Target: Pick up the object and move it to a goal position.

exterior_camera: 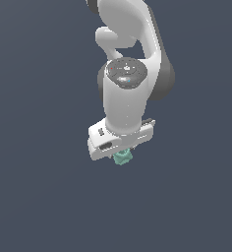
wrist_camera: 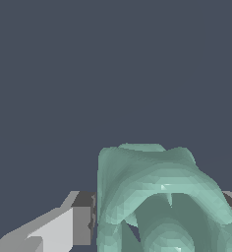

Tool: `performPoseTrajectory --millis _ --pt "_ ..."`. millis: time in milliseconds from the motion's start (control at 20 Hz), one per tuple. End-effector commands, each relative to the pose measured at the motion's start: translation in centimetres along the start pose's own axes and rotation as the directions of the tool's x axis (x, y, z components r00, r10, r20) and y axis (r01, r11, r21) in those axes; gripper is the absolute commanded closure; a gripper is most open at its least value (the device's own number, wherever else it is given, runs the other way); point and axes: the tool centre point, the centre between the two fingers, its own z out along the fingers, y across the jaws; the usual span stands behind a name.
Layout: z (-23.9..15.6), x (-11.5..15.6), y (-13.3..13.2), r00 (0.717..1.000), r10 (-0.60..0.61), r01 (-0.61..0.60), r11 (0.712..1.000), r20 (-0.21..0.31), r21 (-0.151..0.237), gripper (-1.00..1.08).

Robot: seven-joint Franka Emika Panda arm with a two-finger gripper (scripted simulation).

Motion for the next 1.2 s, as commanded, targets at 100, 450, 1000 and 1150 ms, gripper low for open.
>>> performPoseTrajectory --millis 100,450,1000,1150 --pt "-4.5 -0.1 1.9 1.000 -0.001 0.001 1.000 0.000 0.001 1.08" --pt "-9.4 0.1 4.1 1.000 0.000 0.000 1.000 0.001 0.000 1.08" --pt "-12.0 0.3 5.3 1.000 0.000 0.000 1.000 0.001 0.000 1.08" --pt "-12.0 0.3 5.3 1.000 0.000 0.000 1.000 0.001 0.000 1.08"
